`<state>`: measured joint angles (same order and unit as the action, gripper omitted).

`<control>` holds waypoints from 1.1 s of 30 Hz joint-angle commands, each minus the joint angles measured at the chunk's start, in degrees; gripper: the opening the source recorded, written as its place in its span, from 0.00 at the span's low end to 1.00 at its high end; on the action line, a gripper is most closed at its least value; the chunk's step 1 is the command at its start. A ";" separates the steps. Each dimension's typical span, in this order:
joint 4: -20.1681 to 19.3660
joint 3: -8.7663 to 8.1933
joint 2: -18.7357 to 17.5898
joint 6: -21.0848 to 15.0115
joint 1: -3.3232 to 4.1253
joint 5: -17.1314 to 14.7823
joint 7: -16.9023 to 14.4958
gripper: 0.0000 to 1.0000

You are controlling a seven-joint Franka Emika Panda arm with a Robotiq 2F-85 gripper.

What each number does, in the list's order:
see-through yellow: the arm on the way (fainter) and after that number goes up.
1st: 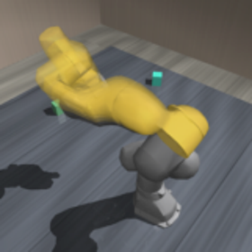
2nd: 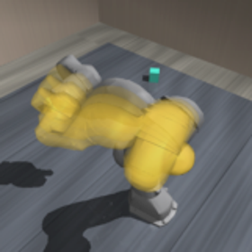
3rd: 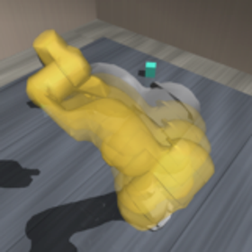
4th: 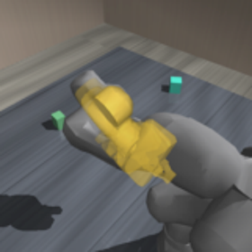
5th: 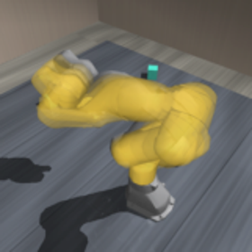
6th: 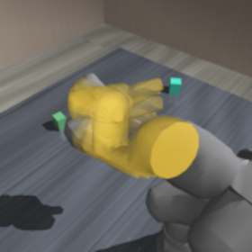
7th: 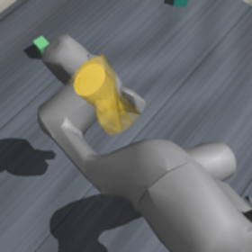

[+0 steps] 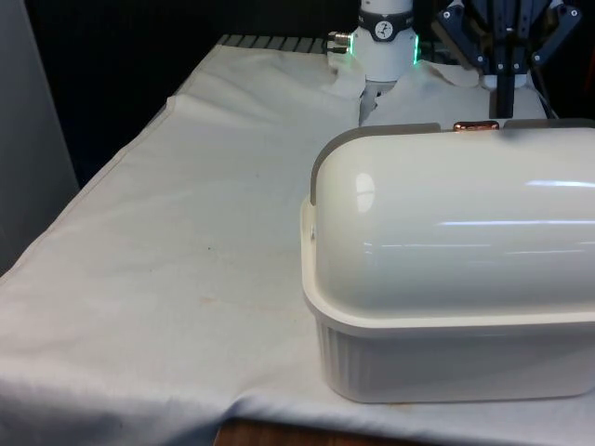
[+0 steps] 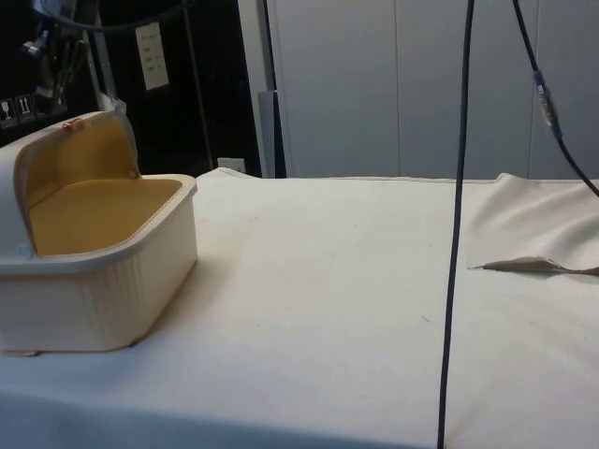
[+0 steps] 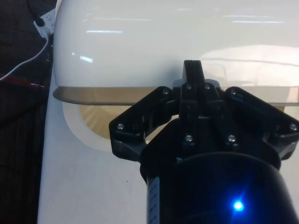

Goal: Open the lid, then close it.

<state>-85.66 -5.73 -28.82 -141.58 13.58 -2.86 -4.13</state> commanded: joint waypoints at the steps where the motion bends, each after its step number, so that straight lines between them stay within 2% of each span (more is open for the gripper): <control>1: -0.06 0.00 -0.06 0.17 0.00 -0.11 0.00 0.00; 7: 0.23 0.11 -0.23 1.49 -0.23 -0.29 -0.29 0.00; 8: -0.06 -0.06 -0.06 1.03 -0.06 0.00 -0.06 0.00; 10: 0.34 0.17 -0.34 2.06 -0.40 -0.46 -0.46 0.00; 16: 0.63 0.23 -0.57 3.27 -0.74 -0.80 -0.74 0.00; 17: 0.11 -0.11 -0.23 2.35 -0.40 -0.23 -0.29 0.00; 18: 0.69 0.23 -0.57 3.38 -0.74 -0.80 -0.74 0.00; 25: 0.86 0.23 -1.03 4.41 -1.03 -0.97 -0.74 0.00; 26: 0.40 -0.11 -0.74 3.50 -0.69 -0.40 -0.29 0.00; 27: 0.86 0.23 -1.09 4.58 -1.09 -1.03 -0.80 0.00; 33: 1.20 0.23 -1.20 5.79 -1.49 -1.43 -1.09 0.00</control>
<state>-84.74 -5.84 -29.85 -136.19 12.43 -3.90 -4.76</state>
